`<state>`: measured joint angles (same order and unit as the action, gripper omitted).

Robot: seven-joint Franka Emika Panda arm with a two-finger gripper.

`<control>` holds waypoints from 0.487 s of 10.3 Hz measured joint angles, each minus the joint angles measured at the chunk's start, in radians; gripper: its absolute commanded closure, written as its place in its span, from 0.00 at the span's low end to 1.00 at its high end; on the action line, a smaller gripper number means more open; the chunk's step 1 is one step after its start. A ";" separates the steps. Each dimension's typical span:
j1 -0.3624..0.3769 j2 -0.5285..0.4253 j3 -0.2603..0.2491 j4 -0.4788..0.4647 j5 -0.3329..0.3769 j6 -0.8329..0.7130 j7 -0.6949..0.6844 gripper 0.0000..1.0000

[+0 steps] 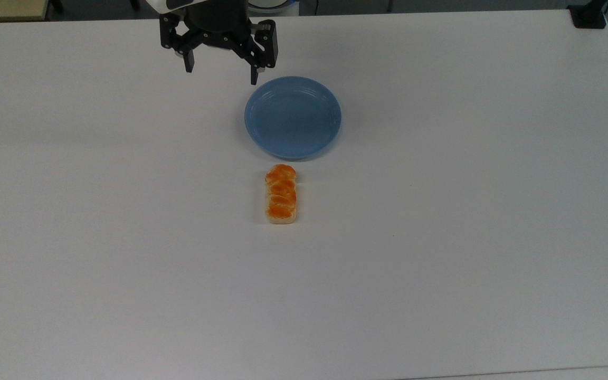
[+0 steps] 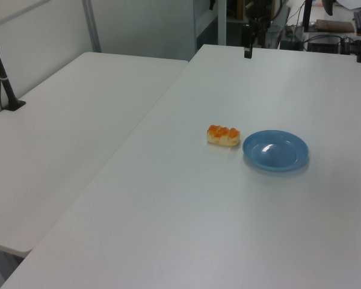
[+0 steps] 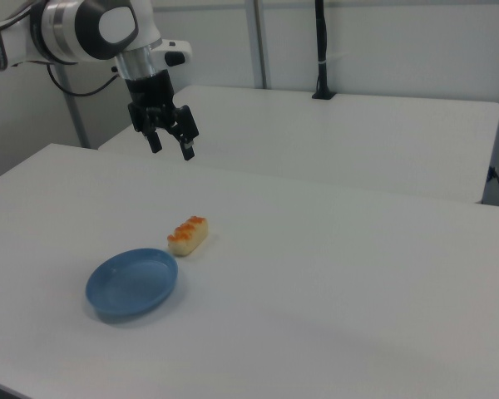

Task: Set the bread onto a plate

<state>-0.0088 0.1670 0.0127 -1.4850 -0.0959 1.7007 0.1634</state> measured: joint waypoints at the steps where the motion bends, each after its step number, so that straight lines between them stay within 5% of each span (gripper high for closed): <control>1: 0.001 0.000 0.001 -0.001 0.000 0.000 0.000 0.00; 5: 0.002 0.002 0.002 -0.005 0.000 0.000 0.000 0.00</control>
<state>-0.0073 0.1691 0.0151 -1.4905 -0.0959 1.7006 0.1634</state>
